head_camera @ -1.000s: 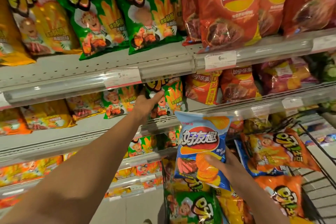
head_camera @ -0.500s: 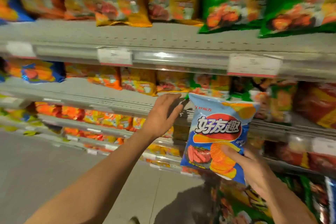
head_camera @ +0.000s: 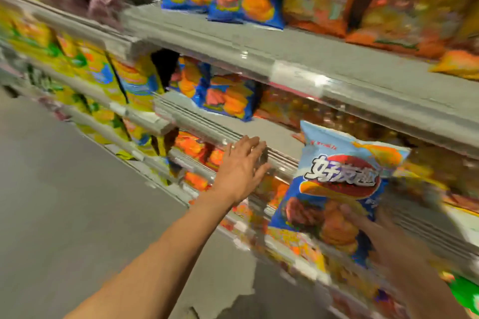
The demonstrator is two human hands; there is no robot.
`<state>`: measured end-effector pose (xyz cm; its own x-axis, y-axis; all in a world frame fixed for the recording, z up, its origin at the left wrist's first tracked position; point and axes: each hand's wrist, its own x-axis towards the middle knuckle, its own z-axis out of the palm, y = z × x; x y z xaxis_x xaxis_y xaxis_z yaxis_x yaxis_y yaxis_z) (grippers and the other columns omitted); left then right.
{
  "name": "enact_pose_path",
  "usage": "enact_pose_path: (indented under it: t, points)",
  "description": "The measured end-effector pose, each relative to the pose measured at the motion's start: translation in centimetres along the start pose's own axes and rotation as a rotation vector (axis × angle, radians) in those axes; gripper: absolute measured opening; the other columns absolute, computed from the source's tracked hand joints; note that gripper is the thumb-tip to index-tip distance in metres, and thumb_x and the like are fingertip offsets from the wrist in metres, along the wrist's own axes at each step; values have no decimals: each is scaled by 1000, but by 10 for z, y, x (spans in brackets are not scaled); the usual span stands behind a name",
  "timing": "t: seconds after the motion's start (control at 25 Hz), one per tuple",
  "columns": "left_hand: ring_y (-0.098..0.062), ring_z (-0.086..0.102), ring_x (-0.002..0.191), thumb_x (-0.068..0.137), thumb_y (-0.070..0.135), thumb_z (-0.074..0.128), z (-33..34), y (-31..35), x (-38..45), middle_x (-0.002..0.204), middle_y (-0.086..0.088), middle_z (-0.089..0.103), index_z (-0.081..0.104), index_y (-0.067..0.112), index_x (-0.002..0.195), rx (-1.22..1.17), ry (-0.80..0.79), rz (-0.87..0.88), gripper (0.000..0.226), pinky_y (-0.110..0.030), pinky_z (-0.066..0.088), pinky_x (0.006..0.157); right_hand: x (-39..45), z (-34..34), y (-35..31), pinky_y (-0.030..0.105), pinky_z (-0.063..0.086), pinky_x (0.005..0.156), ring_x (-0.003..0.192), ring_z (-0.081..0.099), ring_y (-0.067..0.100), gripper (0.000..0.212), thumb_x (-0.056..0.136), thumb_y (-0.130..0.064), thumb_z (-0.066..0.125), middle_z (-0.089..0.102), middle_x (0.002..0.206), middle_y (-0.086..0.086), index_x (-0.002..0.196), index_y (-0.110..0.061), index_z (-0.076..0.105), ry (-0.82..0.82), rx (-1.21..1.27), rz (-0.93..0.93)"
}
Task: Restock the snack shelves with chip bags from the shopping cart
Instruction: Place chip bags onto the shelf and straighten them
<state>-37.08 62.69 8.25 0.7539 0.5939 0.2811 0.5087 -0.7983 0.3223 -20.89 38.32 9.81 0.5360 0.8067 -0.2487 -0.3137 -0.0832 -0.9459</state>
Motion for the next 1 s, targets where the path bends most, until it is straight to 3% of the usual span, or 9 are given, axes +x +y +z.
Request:
enact_pose_path:
  t: [0.08,0.2,0.4,0.52,0.6,0.76,0.84,0.92,1.0]
  points:
    - [-30,28,151,100,40,55,-19,-46,3,160,-9,38,43,15,152,-11,-67,34,59,-51,26,119,25,58,-1,25,57,51,63,69,11,42,92,-10,57,72,82,-6,134,-10,57,-64,43,11]
    - [-31,20,154,101,39,53,-45,-112,15,161,-11,33,36,14,155,-41,-106,38,62,-47,23,121,63,132,-7,31,60,60,75,75,19,44,81,-17,66,77,93,2,126,-15,65,-59,27,-27]
    - [-29,15,155,102,39,50,-71,-202,23,163,-9,28,27,19,158,-58,-117,-98,64,-45,19,123,132,221,-10,37,62,79,106,73,26,52,81,-26,73,74,121,8,132,-16,64,-101,-1,-25]
    - [-32,25,151,103,29,52,-86,-250,24,158,-13,37,38,15,155,-92,-96,-130,55,-43,23,122,169,270,-11,48,56,98,115,69,26,67,66,-42,85,71,128,5,128,-25,65,-53,-45,-55]
    - [-34,38,143,103,20,54,-97,-284,35,149,-16,46,48,10,149,-144,-26,-152,47,-42,31,118,193,299,-11,47,49,105,120,65,24,81,55,-54,90,71,129,0,127,-26,63,-20,-63,-87]
    - [-33,41,140,103,13,53,-105,-338,70,148,-16,47,50,9,147,-194,-18,-135,44,-37,32,117,239,344,-15,14,52,90,110,67,0,46,76,-44,74,73,117,-19,119,-32,63,-16,-146,-190]
    - [-28,38,143,102,13,54,-101,-357,82,152,-12,45,49,14,148,-208,-62,-110,46,-26,26,117,261,353,-18,12,51,77,89,69,-4,39,76,-43,72,75,96,-20,109,-23,65,64,-129,-212]
    - [-23,42,142,101,19,59,-98,-372,91,150,-8,50,48,16,149,-321,-97,-101,49,-13,23,111,284,359,-26,16,43,60,54,55,5,45,74,-50,72,58,60,-8,83,-8,60,138,-199,-176]
    - [-9,47,138,96,36,65,-94,-383,98,148,4,53,42,26,152,-536,-192,-152,61,-11,31,106,300,371,-30,15,30,43,34,29,1,40,70,-52,68,30,38,-14,53,-19,52,168,-284,-94]
